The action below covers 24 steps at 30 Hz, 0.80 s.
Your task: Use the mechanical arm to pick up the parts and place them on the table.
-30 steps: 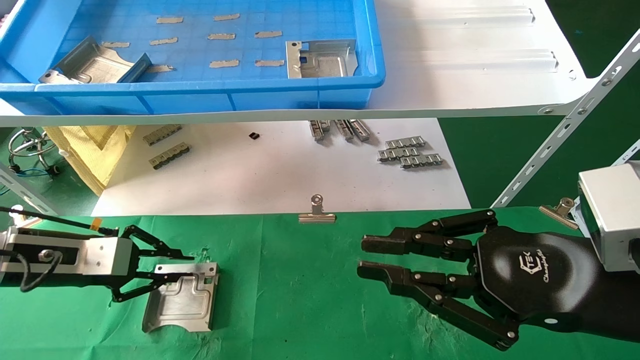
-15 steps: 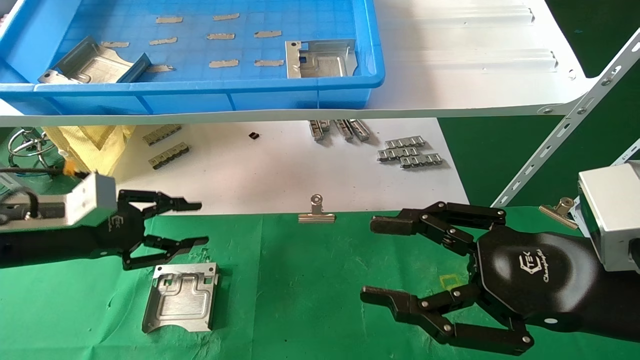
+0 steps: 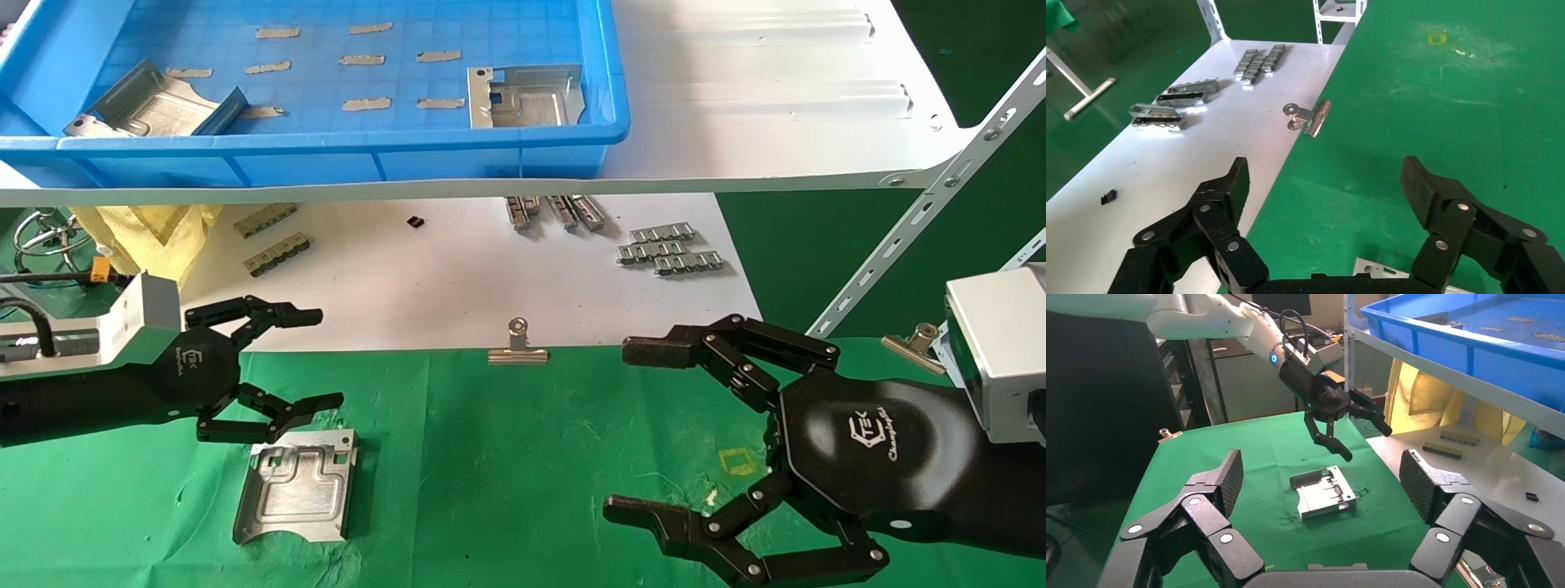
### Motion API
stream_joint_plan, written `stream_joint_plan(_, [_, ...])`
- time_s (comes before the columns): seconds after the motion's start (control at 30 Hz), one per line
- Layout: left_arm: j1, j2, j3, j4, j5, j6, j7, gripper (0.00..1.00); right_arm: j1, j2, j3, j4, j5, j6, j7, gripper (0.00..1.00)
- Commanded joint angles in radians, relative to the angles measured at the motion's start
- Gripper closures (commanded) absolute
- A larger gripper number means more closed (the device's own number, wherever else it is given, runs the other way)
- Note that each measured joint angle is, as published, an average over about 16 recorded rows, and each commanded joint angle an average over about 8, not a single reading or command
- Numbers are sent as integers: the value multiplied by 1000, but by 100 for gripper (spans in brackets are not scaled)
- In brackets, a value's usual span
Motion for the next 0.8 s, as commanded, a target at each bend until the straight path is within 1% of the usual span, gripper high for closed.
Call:
stream_joint_plan(0.03, [-4,1,2,3,7,0,5,0,0,0,0,0,0,0,0,0])
stream_joint_plan(0.8, [-21,5,9,14,32,-2,22,0,0,0,0,0,0,0,0,0])
